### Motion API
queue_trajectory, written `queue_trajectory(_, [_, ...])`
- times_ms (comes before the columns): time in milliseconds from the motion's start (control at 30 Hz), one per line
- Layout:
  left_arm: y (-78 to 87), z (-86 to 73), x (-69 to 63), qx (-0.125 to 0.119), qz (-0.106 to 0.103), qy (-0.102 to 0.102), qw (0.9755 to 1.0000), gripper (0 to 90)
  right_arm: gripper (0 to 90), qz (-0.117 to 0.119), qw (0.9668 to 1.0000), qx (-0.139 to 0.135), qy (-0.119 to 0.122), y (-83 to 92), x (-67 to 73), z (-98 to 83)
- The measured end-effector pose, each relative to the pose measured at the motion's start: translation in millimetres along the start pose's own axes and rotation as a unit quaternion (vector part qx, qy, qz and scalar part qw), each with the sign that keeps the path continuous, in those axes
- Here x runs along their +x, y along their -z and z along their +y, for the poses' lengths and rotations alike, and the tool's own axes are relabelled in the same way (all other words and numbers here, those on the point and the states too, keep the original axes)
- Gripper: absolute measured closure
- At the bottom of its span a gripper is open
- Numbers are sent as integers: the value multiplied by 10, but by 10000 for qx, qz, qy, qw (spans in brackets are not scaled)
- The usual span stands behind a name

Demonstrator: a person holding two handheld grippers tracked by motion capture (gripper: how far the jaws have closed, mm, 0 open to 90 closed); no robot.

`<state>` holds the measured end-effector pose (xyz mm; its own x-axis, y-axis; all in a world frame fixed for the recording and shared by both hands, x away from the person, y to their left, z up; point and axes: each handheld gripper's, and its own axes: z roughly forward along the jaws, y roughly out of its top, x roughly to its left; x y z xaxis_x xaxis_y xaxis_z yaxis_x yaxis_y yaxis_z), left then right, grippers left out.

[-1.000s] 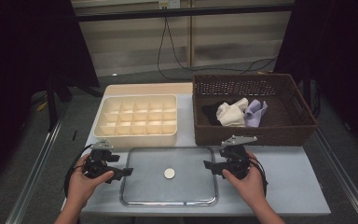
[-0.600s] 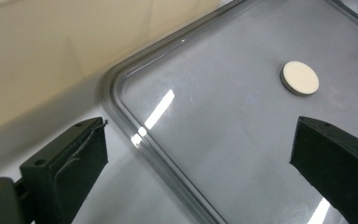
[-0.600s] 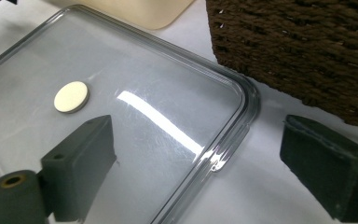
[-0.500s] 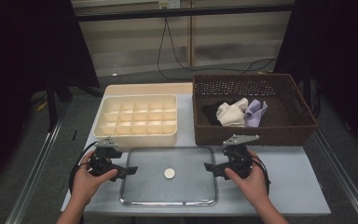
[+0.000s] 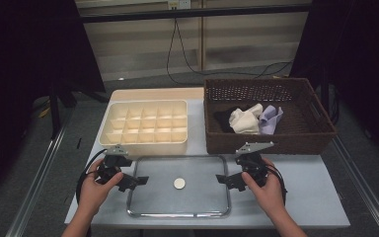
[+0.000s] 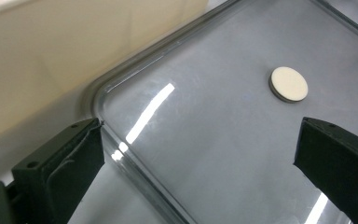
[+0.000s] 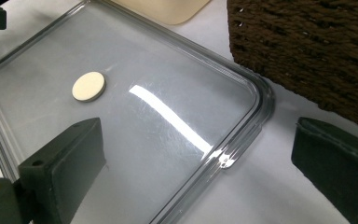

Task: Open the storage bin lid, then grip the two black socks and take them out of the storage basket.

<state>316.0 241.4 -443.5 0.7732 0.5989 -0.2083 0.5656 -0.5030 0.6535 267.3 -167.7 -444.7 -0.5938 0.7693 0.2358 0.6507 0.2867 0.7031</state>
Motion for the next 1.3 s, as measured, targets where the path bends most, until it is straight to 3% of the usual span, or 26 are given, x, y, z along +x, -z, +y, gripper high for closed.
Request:
queue_trajectory(767, [-81,78,-61,57,-29,-220,9997,12,20,266,9992,122,269,220,-99,177])
queue_trajectory(1300, [-113,89,-76,148,-52,-221,9996,12,24,410,9983,164,369,384,-142,414])
